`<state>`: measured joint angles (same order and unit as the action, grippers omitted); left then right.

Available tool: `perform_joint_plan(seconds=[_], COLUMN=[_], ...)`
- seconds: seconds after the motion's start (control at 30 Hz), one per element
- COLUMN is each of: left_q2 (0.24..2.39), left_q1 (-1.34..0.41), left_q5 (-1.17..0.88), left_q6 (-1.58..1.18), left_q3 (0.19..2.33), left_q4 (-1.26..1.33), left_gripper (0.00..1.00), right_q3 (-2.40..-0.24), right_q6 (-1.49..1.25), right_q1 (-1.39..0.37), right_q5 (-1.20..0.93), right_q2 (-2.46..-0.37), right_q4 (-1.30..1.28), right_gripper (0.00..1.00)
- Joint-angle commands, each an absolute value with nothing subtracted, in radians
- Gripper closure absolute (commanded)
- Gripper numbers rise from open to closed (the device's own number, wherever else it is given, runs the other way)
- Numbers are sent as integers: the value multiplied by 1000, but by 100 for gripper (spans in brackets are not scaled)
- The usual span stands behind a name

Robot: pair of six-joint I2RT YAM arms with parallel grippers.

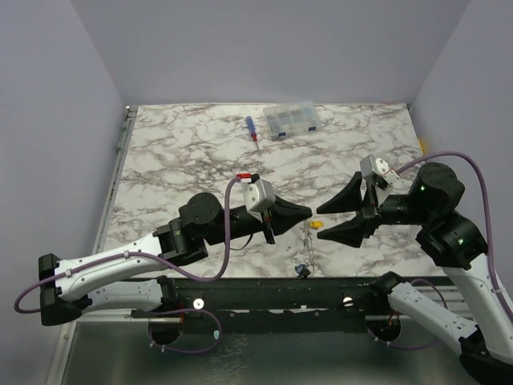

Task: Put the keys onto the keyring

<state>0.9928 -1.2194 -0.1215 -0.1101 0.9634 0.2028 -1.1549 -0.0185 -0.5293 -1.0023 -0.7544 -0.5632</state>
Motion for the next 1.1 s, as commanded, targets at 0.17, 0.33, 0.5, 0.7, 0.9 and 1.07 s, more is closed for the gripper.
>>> perform_joint_plan(seconds=[0.17,0.33,0.5,0.7,0.9,1.07], left_q2=[961,956,948,977,1050,1157], left_q1=[-1221,-1221,-1221,-1166,-926,-882], left_q5=[-88,101,474,683,409,366], left_q6=[-112,-139,-268,-558,-691,-663], left_q3=[923,874,823,780,720,722], left_q4=[257,212,26,-293,-370,-353], left_gripper=[100,95,48,32,33,34], right_q3=[-1125,-1083,-991,-915,-902,-873], right_q6=[-60,-75,-114,-166,-211,-255], right_q1=[-534,-534,-534,-535,-535,-536], right_q5=[-782,-434,-265,-242,-235,-218], right_q2=[-739,-730,-712,-732,-836,-885], right_q4=[-493,-540,-586,-603,-614,-619], right_gripper=[74,52,43,34,31,28])
